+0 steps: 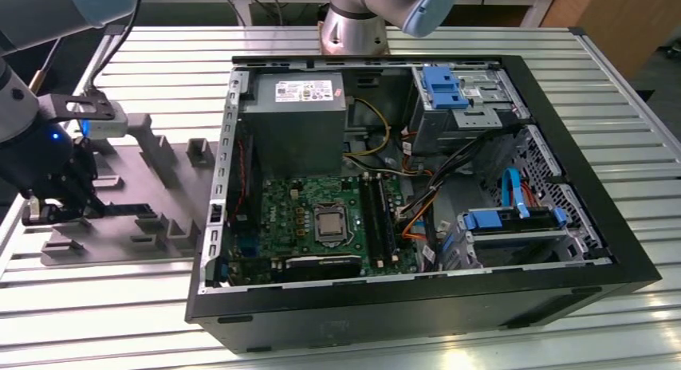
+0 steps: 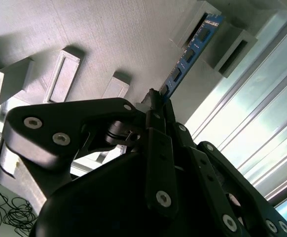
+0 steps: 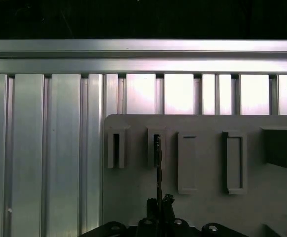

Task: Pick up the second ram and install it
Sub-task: 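Pick up the second ram and move it above second insertion slot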

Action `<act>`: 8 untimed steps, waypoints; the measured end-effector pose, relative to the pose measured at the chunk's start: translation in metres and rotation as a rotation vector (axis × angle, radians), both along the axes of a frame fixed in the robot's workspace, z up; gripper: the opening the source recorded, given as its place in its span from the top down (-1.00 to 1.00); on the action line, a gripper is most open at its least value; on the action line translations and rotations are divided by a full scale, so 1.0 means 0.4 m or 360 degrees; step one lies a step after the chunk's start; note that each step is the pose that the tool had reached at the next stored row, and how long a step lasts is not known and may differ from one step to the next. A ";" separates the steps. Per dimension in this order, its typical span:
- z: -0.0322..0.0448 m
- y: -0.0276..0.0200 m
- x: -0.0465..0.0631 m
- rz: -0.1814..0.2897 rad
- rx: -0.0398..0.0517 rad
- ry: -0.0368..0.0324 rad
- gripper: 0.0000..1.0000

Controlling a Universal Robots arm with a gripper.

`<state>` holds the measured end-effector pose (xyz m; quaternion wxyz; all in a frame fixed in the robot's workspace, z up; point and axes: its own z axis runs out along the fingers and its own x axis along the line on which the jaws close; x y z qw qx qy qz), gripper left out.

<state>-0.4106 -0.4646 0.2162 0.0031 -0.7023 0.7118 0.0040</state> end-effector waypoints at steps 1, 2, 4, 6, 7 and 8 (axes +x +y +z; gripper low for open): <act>0.000 0.000 0.000 0.0000 0.0000 0.0000 0.73; 0.000 0.000 0.000 0.0000 0.0000 0.0000 0.73; 0.000 0.000 0.000 0.0000 0.0000 0.0000 0.73; 0.005 0.000 0.000 0.0000 0.0000 0.0000 0.73; 0.007 0.000 0.000 0.0000 0.0000 0.0000 0.73; 0.008 0.000 0.000 0.0000 0.0000 0.0000 0.73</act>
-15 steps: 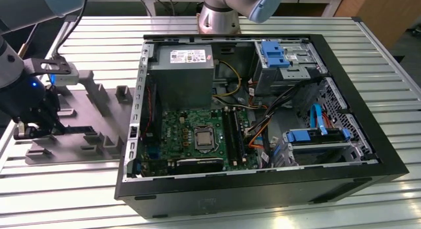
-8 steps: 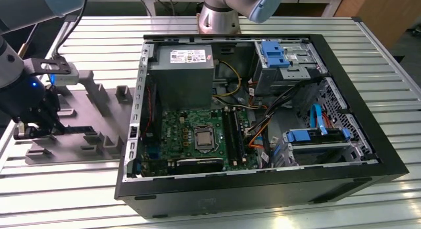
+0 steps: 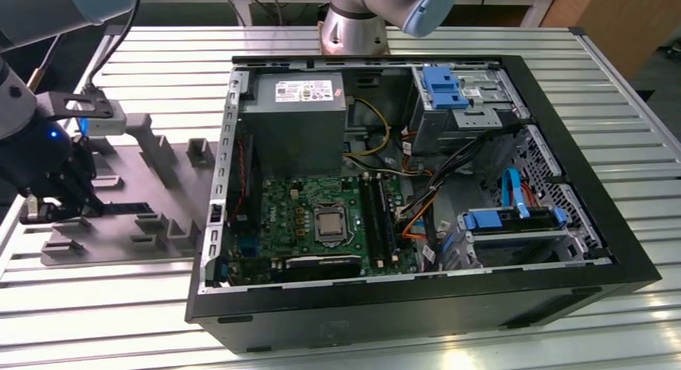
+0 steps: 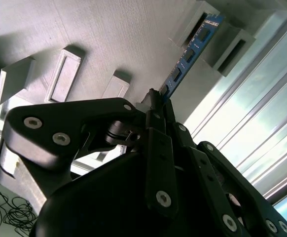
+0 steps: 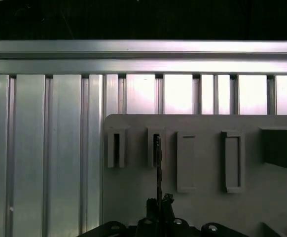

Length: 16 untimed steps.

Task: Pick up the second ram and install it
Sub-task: 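Pick up the second ram and move it above second insertion slot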

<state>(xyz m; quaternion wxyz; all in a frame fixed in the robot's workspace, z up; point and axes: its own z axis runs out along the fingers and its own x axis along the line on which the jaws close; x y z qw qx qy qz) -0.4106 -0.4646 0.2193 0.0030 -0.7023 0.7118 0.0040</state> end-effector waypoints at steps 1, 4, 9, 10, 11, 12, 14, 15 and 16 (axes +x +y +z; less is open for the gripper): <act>0.001 0.000 0.000 0.0000 0.0000 0.0000 0.73; 0.006 0.000 0.000 0.0000 0.0000 0.0000 0.73; 0.013 0.000 0.000 0.0000 0.0000 0.0000 0.73; 0.015 0.000 0.000 0.0000 0.0000 0.0000 0.73; 0.017 0.000 0.000 0.0000 0.0000 0.0000 0.73; 0.018 0.000 0.000 0.0000 0.0000 0.0000 0.73; 0.022 0.000 0.000 0.0000 0.0000 0.0000 0.73; 0.024 0.000 0.000 0.0000 0.0000 0.0000 0.73; 0.025 0.000 0.000 0.0000 0.0000 0.0000 0.73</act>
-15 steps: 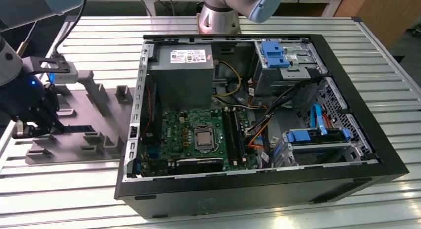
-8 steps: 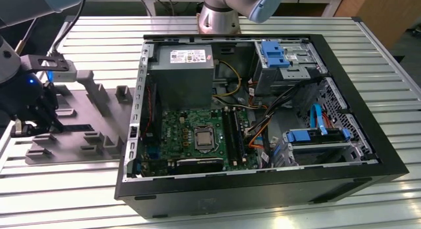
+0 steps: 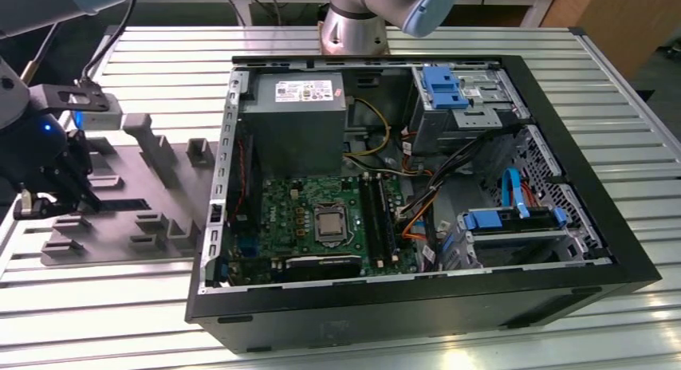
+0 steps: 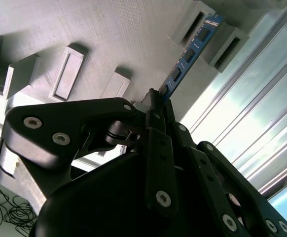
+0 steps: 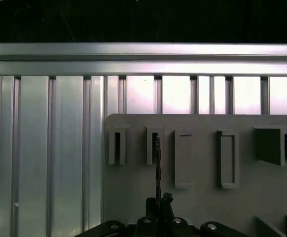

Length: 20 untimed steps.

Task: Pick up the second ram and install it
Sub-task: 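Pick up the second ram and move it above second insertion slot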

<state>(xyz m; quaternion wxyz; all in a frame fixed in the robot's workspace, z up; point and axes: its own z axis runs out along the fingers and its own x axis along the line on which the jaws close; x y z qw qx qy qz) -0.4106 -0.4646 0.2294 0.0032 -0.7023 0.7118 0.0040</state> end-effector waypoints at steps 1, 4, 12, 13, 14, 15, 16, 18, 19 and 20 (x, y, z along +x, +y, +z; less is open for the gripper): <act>0.002 0.000 0.000 0.0000 0.0000 0.0000 0.73; 0.007 0.000 0.000 0.0000 0.0000 0.0000 0.73; 0.019 0.000 0.000 0.0000 0.0000 0.0000 0.73; 0.021 0.000 0.000 0.0000 0.0000 0.0000 0.73; 0.023 0.000 0.000 0.0000 0.0000 0.0000 0.73; 0.025 0.000 0.000 0.0000 0.0000 0.0000 0.73; 0.026 0.000 0.000 0.0000 0.0000 0.0000 0.73; 0.030 0.000 0.000 0.0000 0.0000 0.0000 0.73; 0.032 0.000 0.000 0.0000 0.0000 0.0000 0.73; 0.034 0.000 0.000 0.0000 0.0000 0.0000 0.73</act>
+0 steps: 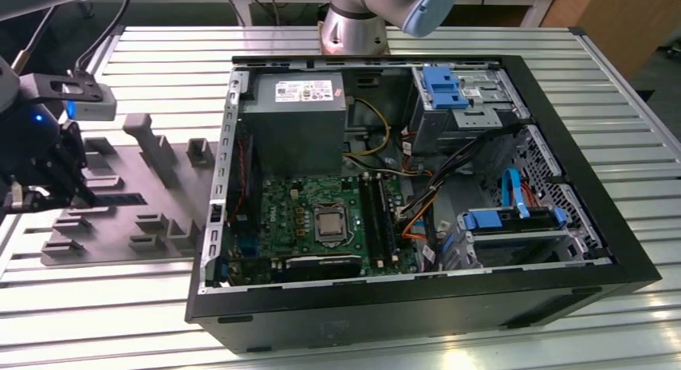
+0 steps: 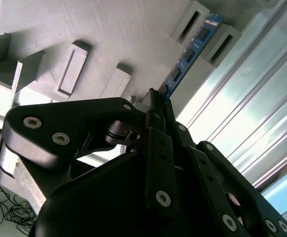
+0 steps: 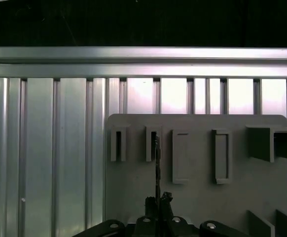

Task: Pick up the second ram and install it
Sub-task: 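Pick up the second ram and move it above second insertion slot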

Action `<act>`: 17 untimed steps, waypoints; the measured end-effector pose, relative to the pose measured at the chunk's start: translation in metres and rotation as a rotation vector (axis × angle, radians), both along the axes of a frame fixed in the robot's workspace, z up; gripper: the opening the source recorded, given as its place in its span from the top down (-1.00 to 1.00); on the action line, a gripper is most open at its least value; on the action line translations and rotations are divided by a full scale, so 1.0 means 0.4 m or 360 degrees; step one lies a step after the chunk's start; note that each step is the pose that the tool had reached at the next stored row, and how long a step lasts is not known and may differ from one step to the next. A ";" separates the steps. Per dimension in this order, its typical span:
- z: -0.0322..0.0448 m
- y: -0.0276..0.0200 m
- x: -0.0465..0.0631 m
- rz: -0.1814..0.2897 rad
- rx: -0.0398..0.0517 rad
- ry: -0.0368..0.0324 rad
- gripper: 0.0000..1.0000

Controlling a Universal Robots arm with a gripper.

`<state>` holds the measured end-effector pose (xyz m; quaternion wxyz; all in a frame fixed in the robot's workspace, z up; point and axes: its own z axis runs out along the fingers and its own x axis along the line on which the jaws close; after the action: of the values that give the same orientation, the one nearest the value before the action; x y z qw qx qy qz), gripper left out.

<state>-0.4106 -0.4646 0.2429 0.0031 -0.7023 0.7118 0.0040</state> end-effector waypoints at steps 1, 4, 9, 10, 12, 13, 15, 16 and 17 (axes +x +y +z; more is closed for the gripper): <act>0.002 0.000 0.000 0.0000 0.0000 0.0000 0.73; 0.007 0.000 0.000 0.0000 0.0000 0.0000 0.73; 0.014 0.000 0.000 0.0000 0.0000 0.0000 0.73; 0.016 0.000 0.000 0.0000 0.0000 0.0000 0.73; 0.018 0.000 0.000 0.0000 0.0000 0.0000 0.73; 0.020 0.000 0.000 0.0000 0.0000 0.0000 0.73; 0.022 0.000 0.000 0.0000 0.0000 0.0000 0.73; 0.024 0.000 0.000 0.0000 0.0000 0.0000 0.73; 0.025 0.000 0.000 0.0000 0.0000 0.0000 0.73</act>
<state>-0.4106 -0.4646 0.2529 0.0031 -0.7023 0.7118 0.0040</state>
